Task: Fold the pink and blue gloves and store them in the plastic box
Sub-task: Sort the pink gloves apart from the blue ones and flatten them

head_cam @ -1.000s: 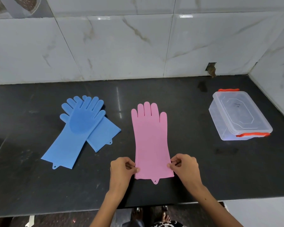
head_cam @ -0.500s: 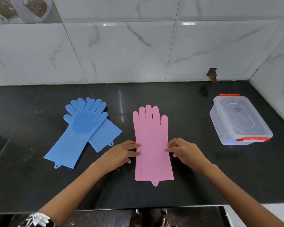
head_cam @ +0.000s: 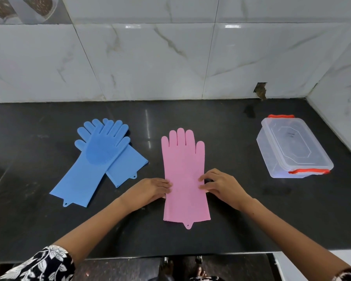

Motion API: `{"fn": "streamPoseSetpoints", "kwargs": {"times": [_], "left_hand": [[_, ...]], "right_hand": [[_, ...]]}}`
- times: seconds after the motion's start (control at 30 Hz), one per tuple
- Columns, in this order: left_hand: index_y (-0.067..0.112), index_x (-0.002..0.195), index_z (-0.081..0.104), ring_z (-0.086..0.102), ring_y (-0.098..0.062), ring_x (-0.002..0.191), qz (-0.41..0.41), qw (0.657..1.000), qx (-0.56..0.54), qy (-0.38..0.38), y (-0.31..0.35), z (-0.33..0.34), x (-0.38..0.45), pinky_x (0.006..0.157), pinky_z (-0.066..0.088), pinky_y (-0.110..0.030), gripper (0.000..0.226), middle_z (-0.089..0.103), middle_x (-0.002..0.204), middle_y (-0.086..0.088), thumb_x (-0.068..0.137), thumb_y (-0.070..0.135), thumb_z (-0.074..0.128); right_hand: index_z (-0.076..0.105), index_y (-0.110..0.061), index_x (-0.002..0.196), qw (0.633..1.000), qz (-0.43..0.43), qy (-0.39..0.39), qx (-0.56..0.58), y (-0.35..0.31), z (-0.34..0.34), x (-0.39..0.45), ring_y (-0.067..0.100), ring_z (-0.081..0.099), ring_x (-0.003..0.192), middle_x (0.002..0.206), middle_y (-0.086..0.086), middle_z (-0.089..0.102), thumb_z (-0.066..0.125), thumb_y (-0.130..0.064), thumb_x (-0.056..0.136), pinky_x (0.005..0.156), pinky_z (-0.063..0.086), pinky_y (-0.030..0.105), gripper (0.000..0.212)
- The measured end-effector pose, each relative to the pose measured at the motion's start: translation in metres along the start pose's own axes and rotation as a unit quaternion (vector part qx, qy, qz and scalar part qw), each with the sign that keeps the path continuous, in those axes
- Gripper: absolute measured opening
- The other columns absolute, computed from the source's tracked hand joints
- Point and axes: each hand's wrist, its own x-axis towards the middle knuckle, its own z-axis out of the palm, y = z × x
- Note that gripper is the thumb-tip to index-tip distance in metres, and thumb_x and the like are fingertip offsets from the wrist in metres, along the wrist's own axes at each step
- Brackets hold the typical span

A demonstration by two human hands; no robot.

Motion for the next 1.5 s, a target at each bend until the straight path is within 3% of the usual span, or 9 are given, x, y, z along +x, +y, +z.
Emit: {"fn": "streamPoseSetpoints", "kwargs": {"times": [0.23,0.4,0.47,0.53,0.77,1.0,1.1,1.33,1.5], "left_hand": [[0.020,0.095,0.028,0.022,-0.032,0.085,-0.002,0.996,-0.058,0.074,-0.009,0.023,0.001,0.083,0.019,-0.055,0.023,0.024,0.090,-0.003,0.088,0.040,0.021],[0.018,0.089,0.030,0.026,-0.034,0.083,0.002,0.988,-0.139,-0.075,-0.010,-0.018,-0.024,0.083,0.023,-0.051,0.018,0.026,0.086,-0.003,0.089,0.035,0.022],[0.022,0.091,0.043,0.044,-0.030,0.084,0.075,0.982,-0.169,-0.023,-0.058,-0.008,-0.051,0.081,0.038,-0.049,0.016,0.043,0.088,-0.001,0.094,0.032,0.031],[0.033,0.101,0.054,0.063,-0.014,0.081,0.151,0.921,-0.341,-0.111,-0.119,-0.017,-0.078,0.071,0.052,-0.046,0.013,0.062,0.091,0.008,0.097,0.027,0.044],[0.024,0.093,0.050,0.057,-0.016,0.058,0.007,0.932,-0.362,-0.019,-0.095,-0.032,-0.046,0.053,0.045,-0.036,0.025,0.061,0.068,-0.002,0.098,0.045,0.037],[0.014,0.098,0.050,0.050,-0.018,0.055,-0.129,0.972,-0.197,-0.028,-0.076,-0.008,-0.039,0.051,0.036,-0.029,0.014,0.053,0.061,0.000,0.099,0.025,0.040],[0.013,0.103,0.051,0.047,-0.017,0.051,-0.131,0.974,-0.182,-0.020,-0.076,-0.005,-0.046,0.049,0.035,-0.029,0.015,0.049,0.058,0.002,0.100,0.023,0.040],[0.012,0.103,0.051,0.052,-0.018,0.050,-0.111,0.971,-0.211,0.012,-0.073,-0.013,-0.041,0.050,0.046,-0.037,0.015,0.052,0.058,-0.002,0.099,0.023,0.042],[0.011,0.094,0.044,0.044,-0.022,0.053,-0.118,0.978,-0.171,-0.019,-0.070,-0.013,-0.030,0.051,0.034,-0.034,0.010,0.048,0.059,-0.004,0.099,0.017,0.037]], "right_hand": [[0.071,-0.020,0.092,0.998,-0.001,0.049,0.032,-0.008,0.005,-0.007,0.016,0.061,0.110,0.111,-0.005,0.068,0.065,-0.012,0.085,0.087,0.055,0.034,0.012],[0.070,-0.020,0.103,0.991,0.030,0.026,0.124,-0.008,0.006,-0.017,0.005,0.055,0.119,0.118,-0.008,0.066,0.058,-0.013,0.091,0.111,0.034,0.028,0.018],[0.069,-0.019,0.104,0.979,0.059,0.028,0.192,-0.009,0.001,-0.014,-0.005,0.058,0.107,0.112,-0.013,0.067,0.058,-0.009,0.090,0.106,0.037,0.023,0.020],[0.066,-0.015,0.103,0.959,0.100,0.025,0.265,-0.009,-0.007,-0.007,0.000,0.063,0.090,0.101,-0.013,0.068,0.054,-0.007,0.091,0.090,0.050,0.024,0.018],[0.054,-0.002,0.080,0.857,0.250,0.137,0.430,-0.010,-0.017,0.033,0.029,0.061,0.076,0.080,0.011,0.064,0.052,-0.013,0.095,0.073,0.050,0.051,0.018],[0.063,-0.014,0.087,0.853,0.366,0.144,0.343,-0.017,-0.002,0.059,0.019,0.063,0.076,0.082,-0.001,0.067,0.051,-0.023,0.095,0.069,0.052,0.035,0.017],[0.061,-0.021,0.079,0.861,0.372,0.129,0.321,-0.023,0.001,0.058,0.013,0.057,0.066,0.070,-0.008,0.061,0.052,-0.042,0.091,0.060,0.044,0.028,0.026],[0.041,-0.018,0.087,0.895,0.365,0.147,0.209,-0.025,-0.001,0.063,0.013,0.049,0.054,0.066,-0.009,0.052,0.051,-0.037,0.094,0.050,0.036,0.027,0.023],[0.036,-0.017,0.089,0.893,0.418,0.110,0.122,-0.022,0.005,0.075,0.021,0.048,0.056,0.068,-0.004,0.050,0.045,-0.039,0.096,0.053,0.035,0.030,0.025]]}}
